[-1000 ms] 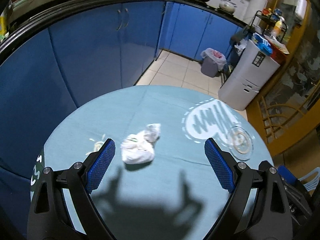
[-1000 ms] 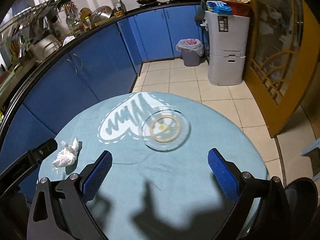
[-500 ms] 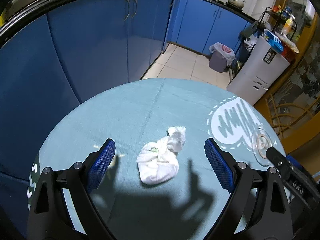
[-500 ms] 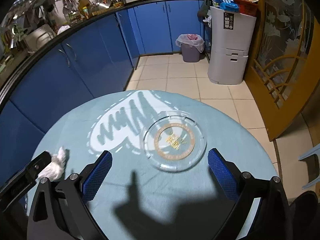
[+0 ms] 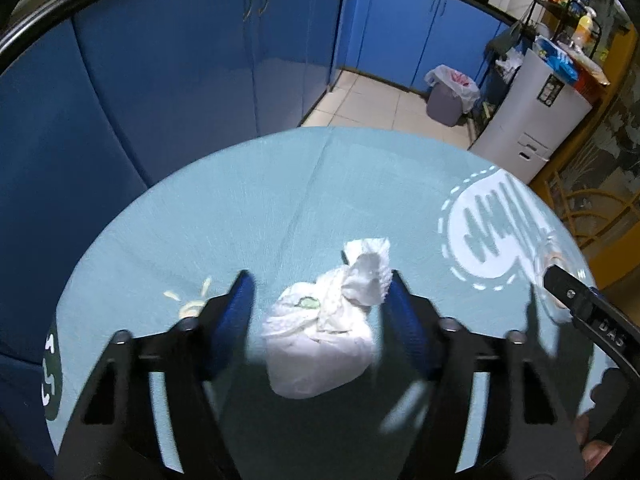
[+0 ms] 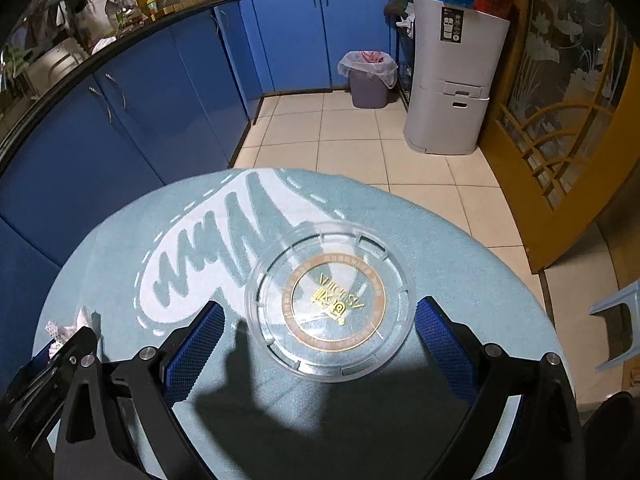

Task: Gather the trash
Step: 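Grasp the white crumpled tissue with the left tool while the right tool grasps the clear plastic lid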

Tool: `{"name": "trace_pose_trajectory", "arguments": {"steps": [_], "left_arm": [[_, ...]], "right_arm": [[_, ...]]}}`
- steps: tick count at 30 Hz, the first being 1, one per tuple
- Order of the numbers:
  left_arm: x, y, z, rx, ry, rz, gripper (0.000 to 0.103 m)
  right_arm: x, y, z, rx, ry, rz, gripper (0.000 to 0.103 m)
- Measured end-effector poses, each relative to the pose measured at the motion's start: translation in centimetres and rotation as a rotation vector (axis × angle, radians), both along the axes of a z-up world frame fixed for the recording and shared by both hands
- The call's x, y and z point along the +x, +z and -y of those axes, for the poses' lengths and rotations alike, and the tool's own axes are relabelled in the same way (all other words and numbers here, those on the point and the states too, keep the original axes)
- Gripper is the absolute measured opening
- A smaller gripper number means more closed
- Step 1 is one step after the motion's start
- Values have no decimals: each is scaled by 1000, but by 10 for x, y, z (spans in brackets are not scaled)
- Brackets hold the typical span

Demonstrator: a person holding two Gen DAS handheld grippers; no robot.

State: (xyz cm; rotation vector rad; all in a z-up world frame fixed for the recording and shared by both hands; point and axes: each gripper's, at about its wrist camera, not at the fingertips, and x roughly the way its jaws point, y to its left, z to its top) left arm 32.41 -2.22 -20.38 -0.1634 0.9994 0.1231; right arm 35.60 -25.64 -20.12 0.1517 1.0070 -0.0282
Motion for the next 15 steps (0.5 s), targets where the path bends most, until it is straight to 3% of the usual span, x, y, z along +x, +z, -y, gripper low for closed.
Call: {"name": "trace_pose_trajectory", "arguments": {"steps": [1, 3, 4, 5, 8, 15], "left_arm": [[-1, 0, 0, -3, -11, -1, 45], [-2, 2, -1, -12, -12, -1, 38], [-2, 3, -2, -23, -12, -4, 37], [-2, 3, -3, -31, -13, -7, 35], [-4, 9, -2, -29, -3, -1, 31], [-9, 21, 3, -20, -6, 35, 30]], "right_arm": [[-2, -1, -1, 2, 6, 1, 85], [-6, 2, -5, -6, 8, 10, 75], [-7, 4, -5, -6, 11, 16, 50], [-9, 5, -7, -11, 20, 12, 39], [-13, 8, -9, -1, 45, 6, 27], [-21, 16, 6, 31, 15, 34, 26]]}}
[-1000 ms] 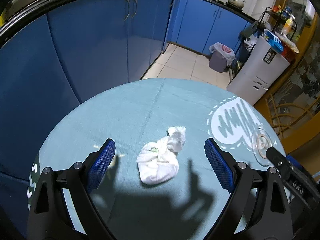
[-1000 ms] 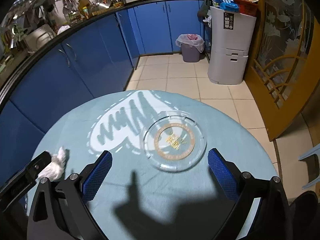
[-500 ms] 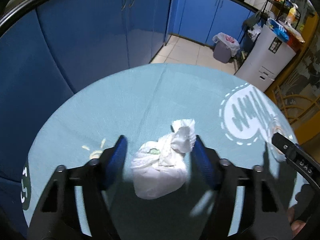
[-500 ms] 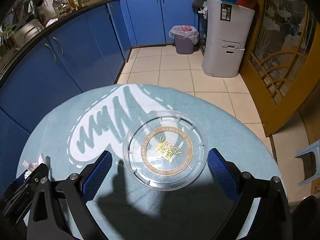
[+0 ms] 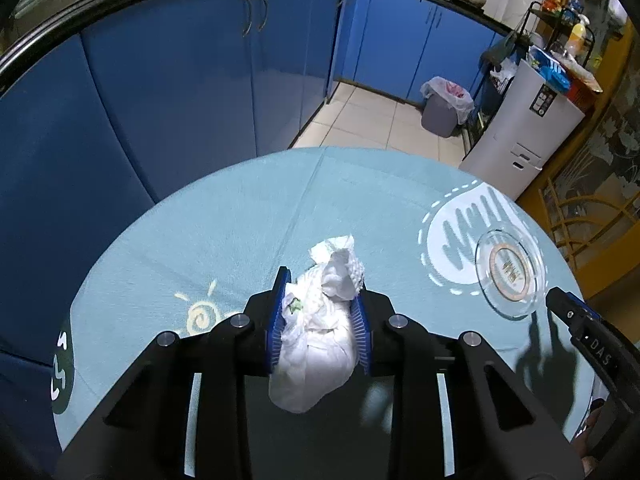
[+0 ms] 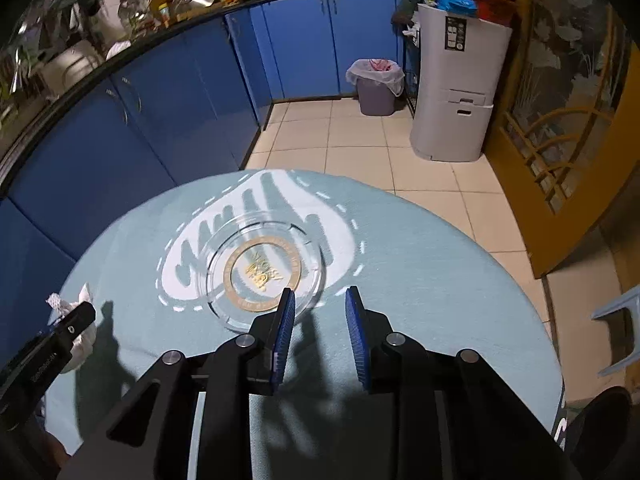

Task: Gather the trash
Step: 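Grasp the white crumpled tissue with the left tool while the right tool grasps the clear plastic lid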

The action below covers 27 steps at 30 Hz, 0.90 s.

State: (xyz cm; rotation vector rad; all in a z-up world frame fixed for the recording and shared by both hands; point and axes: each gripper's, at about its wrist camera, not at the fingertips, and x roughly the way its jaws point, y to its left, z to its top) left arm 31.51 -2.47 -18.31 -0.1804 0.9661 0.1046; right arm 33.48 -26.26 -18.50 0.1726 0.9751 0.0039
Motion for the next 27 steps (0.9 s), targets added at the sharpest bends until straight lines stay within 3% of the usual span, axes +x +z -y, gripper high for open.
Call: {"name": "trace_pose_trajectory", "arguments": {"steps": [2, 3, 4, 6, 11, 13, 19, 27], "left_arm": [[4, 1, 1, 0, -2, 5, 30], [6, 0, 2, -1, -1, 5, 30], [9, 1, 2, -2, 1, 8, 30], [17, 0, 1, -5, 7, 10, 30], [37, -2, 2, -8, 11, 14, 30], [44, -2, 1, -10, 19, 17, 30], [55, -3, -2, -24, 29, 24, 30], [54, -9, -3, -17, 34, 13, 30]], "right_arm": [[4, 0, 5, 41, -1, -2, 29], [7, 0, 5, 47, 0, -4, 36], [9, 0, 5, 44, -2, -3, 51], [16, 0, 1, 38, -1, 5, 63], [29, -5, -13, 57, 28, -4, 65], [35, -8, -22, 63, 56, -7, 83], [49, -19, -39, 53, 92, -30, 92], [52, -25, -60, -105, 112, -25, 92]]}}
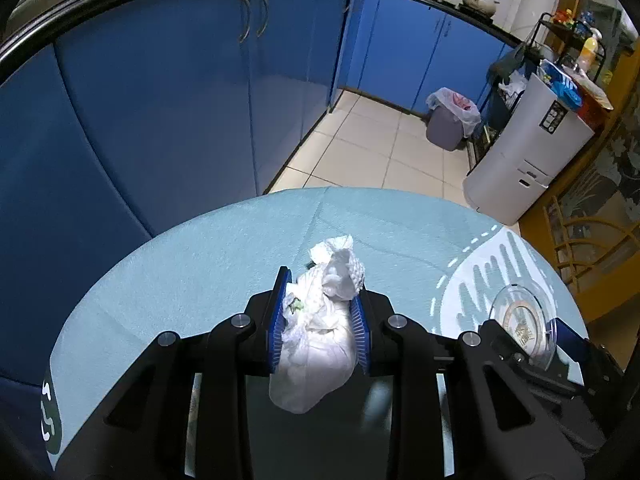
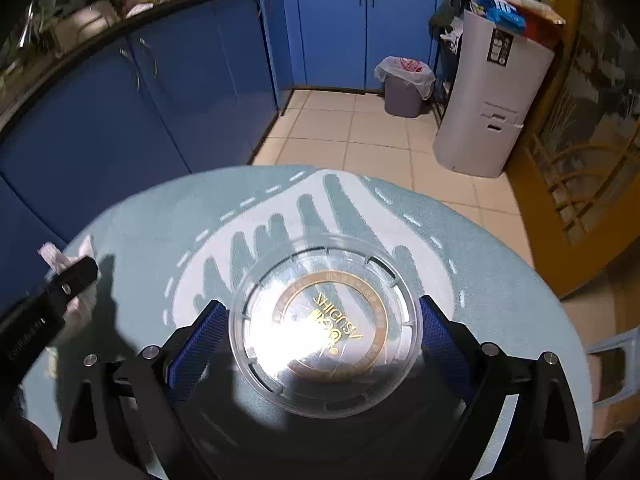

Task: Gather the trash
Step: 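Grasp the white crumpled tissue with the left tool while the right tool grasps the clear plastic lid, then carry the tissue and clear lid over the black bin with both tools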

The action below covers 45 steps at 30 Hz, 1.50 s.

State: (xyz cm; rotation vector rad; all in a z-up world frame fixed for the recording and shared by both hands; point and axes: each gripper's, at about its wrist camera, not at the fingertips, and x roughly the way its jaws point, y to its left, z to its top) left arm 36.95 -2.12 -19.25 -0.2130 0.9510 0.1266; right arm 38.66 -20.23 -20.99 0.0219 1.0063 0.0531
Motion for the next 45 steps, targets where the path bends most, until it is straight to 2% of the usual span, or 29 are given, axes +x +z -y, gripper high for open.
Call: {"name": "trace_pose_trajectory", "arguments": {"steps": [2, 3, 15, 34, 45], "left_arm": [[1, -1, -1, 1, 2, -6, 29], [1, -1, 0, 1, 2, -6, 30], [-13, 12, 15, 12, -38, 1, 30], [-83, 50, 118, 57, -240, 59, 30], [-116, 62, 187, 89, -375, 86, 30]], "right_arm": [[-2, 0, 0, -5, 0, 7, 90], [-4, 0, 1, -7, -4, 13, 87], [-42, 18, 16, 12, -13, 38, 86], [-144, 61, 103, 35, -164, 108, 86], [-191, 71, 167, 49, -281, 137, 86]]}}
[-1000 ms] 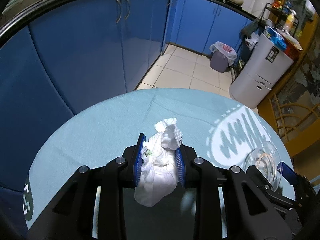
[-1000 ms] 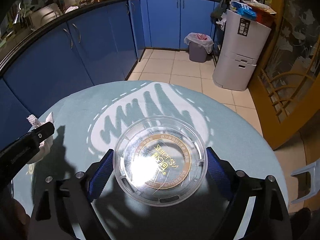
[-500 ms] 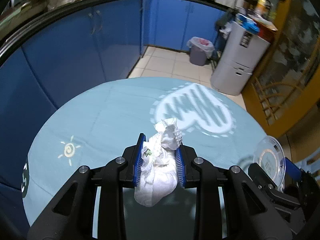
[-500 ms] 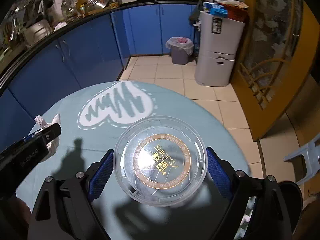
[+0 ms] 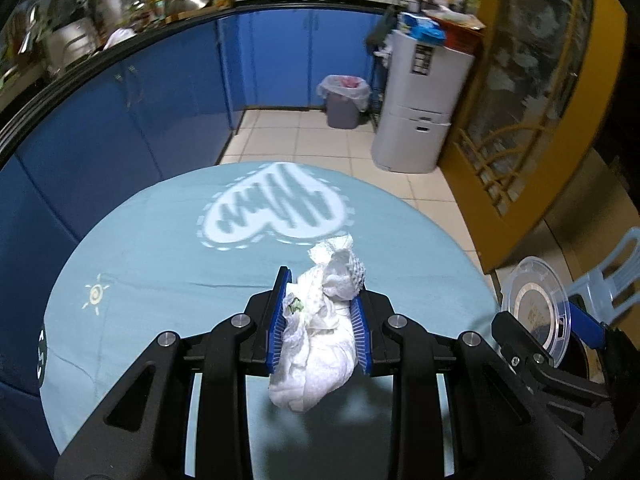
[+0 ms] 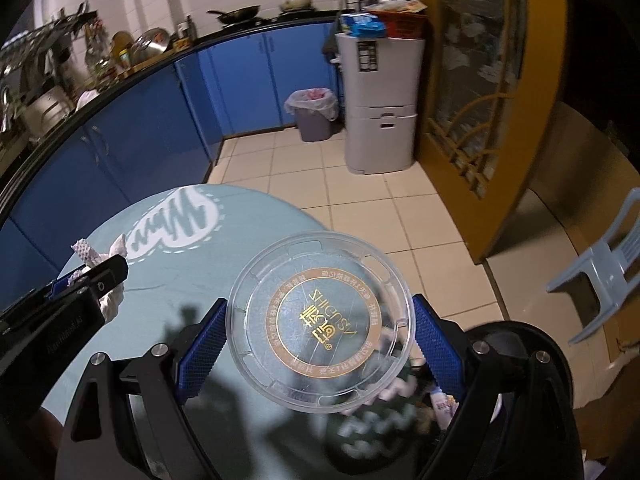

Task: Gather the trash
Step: 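Carry the tissue and clear lid over the black bin with both tools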

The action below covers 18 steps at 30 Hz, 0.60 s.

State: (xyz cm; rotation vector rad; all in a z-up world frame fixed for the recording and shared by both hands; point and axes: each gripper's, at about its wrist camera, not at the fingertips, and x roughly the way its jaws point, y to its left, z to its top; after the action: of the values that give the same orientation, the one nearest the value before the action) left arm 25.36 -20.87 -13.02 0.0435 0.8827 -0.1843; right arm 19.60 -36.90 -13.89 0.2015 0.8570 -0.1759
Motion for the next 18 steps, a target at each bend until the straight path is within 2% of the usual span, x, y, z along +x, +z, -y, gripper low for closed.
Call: {"name": "trace_pose_trajectory", "arguments": {"steps": [18], "left_arm": [[-52, -2, 116, 50, -223, 9, 30]], "right_arm": [[-67, -6, 98, 31, -190, 3, 86]]}}
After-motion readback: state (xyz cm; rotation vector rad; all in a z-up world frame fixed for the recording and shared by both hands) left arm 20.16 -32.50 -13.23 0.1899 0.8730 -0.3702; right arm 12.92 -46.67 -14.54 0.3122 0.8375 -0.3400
